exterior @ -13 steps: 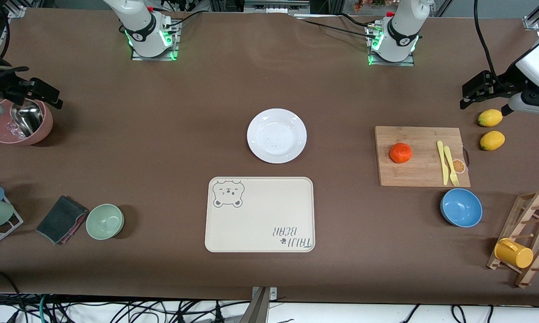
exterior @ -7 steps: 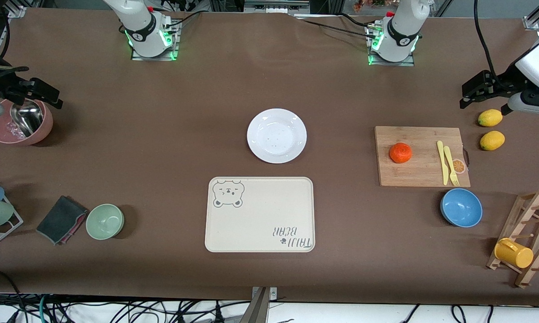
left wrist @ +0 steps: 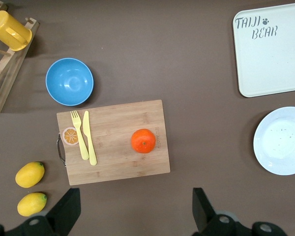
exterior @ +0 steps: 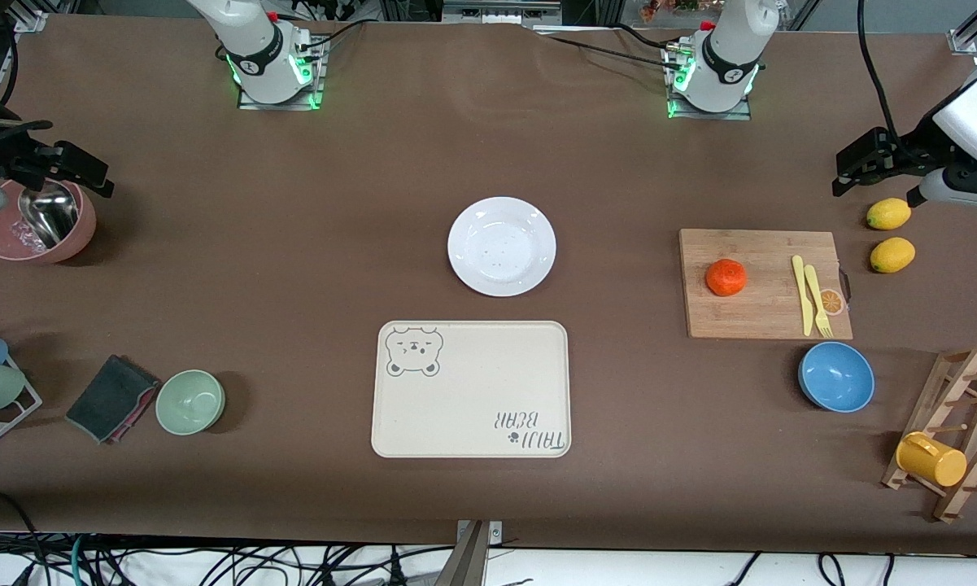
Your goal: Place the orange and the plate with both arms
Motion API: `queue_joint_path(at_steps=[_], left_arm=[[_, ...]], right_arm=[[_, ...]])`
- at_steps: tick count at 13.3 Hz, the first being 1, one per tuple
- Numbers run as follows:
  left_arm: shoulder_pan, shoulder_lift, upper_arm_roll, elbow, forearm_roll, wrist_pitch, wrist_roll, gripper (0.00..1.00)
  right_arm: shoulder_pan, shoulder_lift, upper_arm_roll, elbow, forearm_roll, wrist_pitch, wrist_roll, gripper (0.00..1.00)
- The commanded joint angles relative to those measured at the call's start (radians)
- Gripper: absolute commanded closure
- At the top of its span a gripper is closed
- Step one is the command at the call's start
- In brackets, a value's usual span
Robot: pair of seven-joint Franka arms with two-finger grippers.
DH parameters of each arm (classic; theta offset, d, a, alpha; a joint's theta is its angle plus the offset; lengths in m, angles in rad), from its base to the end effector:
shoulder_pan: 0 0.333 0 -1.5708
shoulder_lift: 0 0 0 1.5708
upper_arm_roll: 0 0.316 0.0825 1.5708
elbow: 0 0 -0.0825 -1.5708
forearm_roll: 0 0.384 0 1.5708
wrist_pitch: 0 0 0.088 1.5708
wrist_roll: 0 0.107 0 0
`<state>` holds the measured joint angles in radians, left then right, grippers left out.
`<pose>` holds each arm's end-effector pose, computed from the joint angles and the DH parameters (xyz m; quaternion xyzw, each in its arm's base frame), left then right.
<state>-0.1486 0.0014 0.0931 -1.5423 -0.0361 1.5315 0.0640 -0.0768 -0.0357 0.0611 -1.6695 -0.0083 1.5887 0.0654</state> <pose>0.5502 -0.0346 0.6338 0.9980 -0.0603 -0.0060 0.0180 0.5426 -0.0088 0.5990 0.9989 -0.0404 -0.0224 0.0058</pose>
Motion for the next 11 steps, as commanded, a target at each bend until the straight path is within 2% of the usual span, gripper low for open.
queue_joint_path(at_steps=[1, 11], left_arm=[[0.003, 0.012, -0.003, 0.033, 0.025, -0.024, -0.009, 0.0], [0.011, 0.015, 0.004, 0.031, 0.027, -0.025, -0.004, 0.0]], right_arm=[[-0.009, -0.012, 0.005, -0.004, 0.013, -0.009, -0.013, 0.0], [-0.008, -0.01, 0.005, -0.004, 0.013, -0.009, -0.015, 0.0]])
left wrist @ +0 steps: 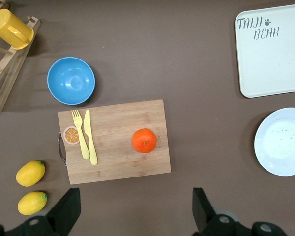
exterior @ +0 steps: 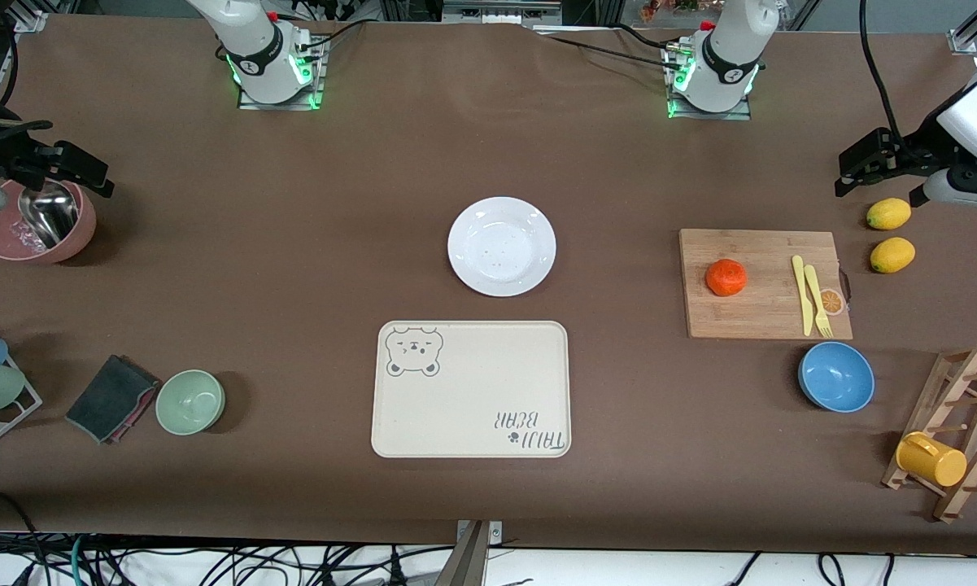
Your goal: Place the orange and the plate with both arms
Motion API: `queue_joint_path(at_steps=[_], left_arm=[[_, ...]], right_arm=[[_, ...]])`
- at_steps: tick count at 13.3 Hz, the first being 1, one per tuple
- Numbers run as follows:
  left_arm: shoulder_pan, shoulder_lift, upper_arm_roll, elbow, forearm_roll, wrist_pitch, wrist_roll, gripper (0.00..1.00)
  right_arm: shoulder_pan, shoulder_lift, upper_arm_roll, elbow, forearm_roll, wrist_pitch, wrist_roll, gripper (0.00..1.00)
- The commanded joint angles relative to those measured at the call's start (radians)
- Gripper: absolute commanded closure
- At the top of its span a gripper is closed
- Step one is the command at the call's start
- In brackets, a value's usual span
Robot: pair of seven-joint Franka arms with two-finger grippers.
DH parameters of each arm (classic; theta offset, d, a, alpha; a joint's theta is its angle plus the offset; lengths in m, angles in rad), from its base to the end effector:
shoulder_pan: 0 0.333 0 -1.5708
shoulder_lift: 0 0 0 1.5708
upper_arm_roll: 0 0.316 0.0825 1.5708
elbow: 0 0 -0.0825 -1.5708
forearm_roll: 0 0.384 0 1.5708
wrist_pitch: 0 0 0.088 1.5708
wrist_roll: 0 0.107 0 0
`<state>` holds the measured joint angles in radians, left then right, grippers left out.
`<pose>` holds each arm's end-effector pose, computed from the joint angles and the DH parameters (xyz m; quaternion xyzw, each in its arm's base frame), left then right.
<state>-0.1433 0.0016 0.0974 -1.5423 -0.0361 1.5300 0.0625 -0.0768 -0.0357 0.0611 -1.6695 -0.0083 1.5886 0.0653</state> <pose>0.5504 -0.0293 0.6335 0.9983 -0.0548 -0.0068 0.0180 0.5426 -0.0088 0.5990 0.9989 -0.0404 -0.0225 0.0058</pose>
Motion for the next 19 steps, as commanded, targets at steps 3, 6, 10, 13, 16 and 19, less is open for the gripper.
queue_joint_path(at_steps=[3, 6, 10, 13, 16, 19], left_arm=[[0.045, 0.021, -0.002, 0.021, 0.015, -0.021, 0.006, 0.0], [0.043, 0.056, -0.005, 0.017, -0.005, -0.019, 0.002, 0.0], [0.048, 0.06, -0.002, -0.155, -0.036, 0.08, -0.003, 0.0], [0.047, 0.057, -0.004, -0.359, -0.036, 0.288, -0.003, 0.0], [0.047, 0.057, -0.002, -0.418, -0.034, 0.341, 0.014, 0.0], [0.03, 0.064, -0.007, -0.502, -0.038, 0.433, -0.137, 0.03]], right_arm=[[-0.008, -0.01, 0.003, -0.001, 0.013, -0.009, -0.013, 0.0], [-0.008, -0.01, 0.003, -0.003, 0.013, -0.009, -0.013, 0.0], [-0.009, -0.01, 0.003, -0.003, 0.014, -0.009, -0.013, 0.0], [-0.008, -0.01, 0.003, -0.003, 0.014, -0.009, -0.013, 0.0], [-0.008, -0.01, 0.003, -0.003, 0.014, -0.009, -0.013, 0.0], [-0.008, -0.01, 0.003, -0.003, 0.014, -0.009, -0.013, 0.0]])
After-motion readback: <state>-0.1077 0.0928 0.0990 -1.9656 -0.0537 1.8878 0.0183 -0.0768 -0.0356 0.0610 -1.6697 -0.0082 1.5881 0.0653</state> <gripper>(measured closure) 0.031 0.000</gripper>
